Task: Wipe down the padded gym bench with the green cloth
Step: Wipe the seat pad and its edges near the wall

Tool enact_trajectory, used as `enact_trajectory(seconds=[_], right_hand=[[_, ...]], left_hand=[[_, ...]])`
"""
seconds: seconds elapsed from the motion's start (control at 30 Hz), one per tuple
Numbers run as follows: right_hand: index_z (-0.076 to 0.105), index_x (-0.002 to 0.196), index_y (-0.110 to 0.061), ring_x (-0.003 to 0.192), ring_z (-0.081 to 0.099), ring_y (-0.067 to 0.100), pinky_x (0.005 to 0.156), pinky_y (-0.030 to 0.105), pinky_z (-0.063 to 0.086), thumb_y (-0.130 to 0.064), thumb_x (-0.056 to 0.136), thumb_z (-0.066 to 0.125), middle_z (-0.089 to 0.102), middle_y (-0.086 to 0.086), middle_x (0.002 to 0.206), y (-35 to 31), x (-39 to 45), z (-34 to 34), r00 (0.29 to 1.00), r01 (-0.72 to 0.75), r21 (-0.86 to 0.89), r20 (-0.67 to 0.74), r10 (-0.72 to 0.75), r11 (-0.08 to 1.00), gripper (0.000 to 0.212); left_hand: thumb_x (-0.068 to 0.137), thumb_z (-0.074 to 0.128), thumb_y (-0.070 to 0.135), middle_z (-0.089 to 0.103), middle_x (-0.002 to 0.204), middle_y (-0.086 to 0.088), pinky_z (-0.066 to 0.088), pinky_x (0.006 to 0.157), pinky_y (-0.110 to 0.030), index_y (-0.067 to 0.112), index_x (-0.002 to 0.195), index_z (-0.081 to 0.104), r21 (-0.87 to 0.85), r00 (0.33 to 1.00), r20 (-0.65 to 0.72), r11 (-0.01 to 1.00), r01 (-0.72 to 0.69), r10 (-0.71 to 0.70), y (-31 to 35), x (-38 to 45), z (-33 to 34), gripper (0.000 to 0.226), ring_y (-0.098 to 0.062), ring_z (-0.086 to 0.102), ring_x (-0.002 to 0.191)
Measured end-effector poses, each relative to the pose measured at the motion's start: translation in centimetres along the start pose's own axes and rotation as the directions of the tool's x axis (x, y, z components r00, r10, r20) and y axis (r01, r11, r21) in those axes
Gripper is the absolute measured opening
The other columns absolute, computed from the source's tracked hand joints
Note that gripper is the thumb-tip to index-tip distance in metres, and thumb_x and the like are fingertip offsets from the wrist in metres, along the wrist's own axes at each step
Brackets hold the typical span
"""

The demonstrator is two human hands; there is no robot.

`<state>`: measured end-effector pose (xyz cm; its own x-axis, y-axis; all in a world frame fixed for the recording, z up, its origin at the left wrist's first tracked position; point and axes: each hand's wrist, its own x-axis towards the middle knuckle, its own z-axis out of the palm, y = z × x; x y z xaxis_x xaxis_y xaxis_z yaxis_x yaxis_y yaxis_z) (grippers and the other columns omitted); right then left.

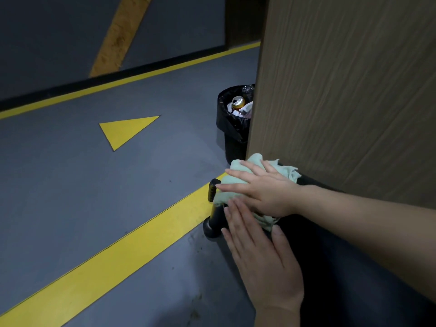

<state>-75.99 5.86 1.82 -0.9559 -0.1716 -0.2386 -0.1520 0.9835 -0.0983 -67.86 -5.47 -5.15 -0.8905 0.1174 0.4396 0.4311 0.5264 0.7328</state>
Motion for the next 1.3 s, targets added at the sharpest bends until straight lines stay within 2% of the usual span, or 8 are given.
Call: enact_trajectory(seconds=[0.3,0.43,0.6,0.7,0.83,0.97,1.13,1.3], right_hand=[[-0.003,0.143,-0.058,0.14,-0.03,0.009,0.117,0.043,-0.012,-0.07,0.085,-0.006,-0.015,-0.022,0.157,-0.1,-4.1,0.3,1.0,-0.013,0.049,-0.006,0.013,0.999,0.059],[-0.009,0.146,-0.051,0.141,-0.029,0.014,0.116,0.048,-0.014,-0.047,0.101,0.018,-0.017,-0.019,0.157,-0.3,-4.9,0.8,0.964,-0.251,0.113,-0.056,0.258,0.961,0.052],[-0.009,0.148,-0.046,0.143,-0.025,0.026,0.113,0.054,-0.017,-0.047,0.1,0.016,-0.023,-0.013,0.155,-0.1,-4.1,0.6,0.891,-0.453,0.073,0.006,0.454,0.888,0.055],[-0.009,0.146,-0.052,0.145,-0.022,0.021,0.117,0.046,-0.008,-0.045,0.1,0.019,-0.023,-0.016,0.156,1.2,-3.6,0.6,0.924,-0.377,0.153,-0.001,0.382,0.913,0.054],[-0.008,0.132,-0.07,0.144,-0.015,0.005,0.117,0.045,0.01,-0.076,0.083,0.01,-0.018,-0.028,0.154,5.1,-2.7,-0.4,0.989,-0.148,0.156,0.033,0.144,0.977,0.053],[0.0,0.139,-0.066,0.14,0.011,0.006,0.114,0.038,0.023,-0.079,0.079,0.02,0.0,-0.025,0.156,8.2,-0.6,-1.1,0.998,0.017,0.17,0.062,-0.028,0.985,0.065],[-0.002,0.138,-0.066,0.141,0.009,0.004,0.114,0.031,0.021,-0.081,0.078,0.024,-0.002,-0.025,0.156,9.2,-0.3,-0.9,0.992,0.098,0.183,0.057,-0.11,0.978,0.067],[0.003,0.139,-0.066,0.14,0.01,-0.001,0.111,0.018,0.015,-0.075,0.079,0.037,0.0,-0.031,0.153,10.4,0.0,-0.8,0.983,0.154,0.275,0.054,-0.175,0.949,0.07]], left_hand=[[0.102,0.007,0.049,0.015,0.16,-0.003,0.007,0.114,-0.04,0.011,0.152,0.014,0.082,0.993,0.113,0.995,-0.05,0.04,0.2,0.2,-0.2,0.062,-0.015,0.01,0.147],[0.103,0.009,0.043,0.034,0.152,-0.008,0.01,0.113,-0.039,0.009,0.148,0.021,0.175,0.984,0.177,0.982,-0.067,0.035,0.0,0.4,0.3,0.058,-0.016,0.022,0.142],[0.09,0.035,0.033,0.041,0.147,-0.011,0.013,0.113,-0.04,0.006,0.143,0.033,0.236,0.984,0.156,0.965,-0.116,0.08,0.2,0.9,0.8,0.06,-0.022,0.032,0.137],[0.083,0.04,0.036,0.041,0.147,-0.011,0.014,0.112,-0.04,0.006,0.141,0.034,0.264,0.983,0.148,0.953,-0.149,0.113,-0.2,0.8,1.1,0.066,-0.024,0.032,0.137],[0.063,0.044,0.044,0.039,0.145,-0.008,0.012,0.112,-0.039,0.012,0.137,0.04,0.278,0.972,0.179,0.939,-0.2,0.154,-0.6,0.9,1.7,0.08,-0.018,0.014,0.145],[0.071,0.041,0.05,0.049,0.139,-0.007,0.005,0.115,-0.035,0.023,0.127,0.049,0.284,0.964,0.161,0.926,-0.249,0.21,-1.8,1.3,2.9,0.062,-0.018,0.019,0.144],[0.06,0.044,0.053,0.049,0.142,-0.006,0.014,0.111,-0.036,0.026,0.129,0.049,0.314,0.97,0.201,0.928,-0.199,0.14,-1.4,0.8,2.1,0.074,-0.016,0.007,0.147],[0.063,0.045,0.047,0.048,0.141,-0.01,0.022,0.106,-0.038,0.012,0.133,0.046,0.3,0.952,0.284,0.932,-0.203,0.116,-0.4,2.0,0.9,0.079,-0.023,0.029,0.139]])
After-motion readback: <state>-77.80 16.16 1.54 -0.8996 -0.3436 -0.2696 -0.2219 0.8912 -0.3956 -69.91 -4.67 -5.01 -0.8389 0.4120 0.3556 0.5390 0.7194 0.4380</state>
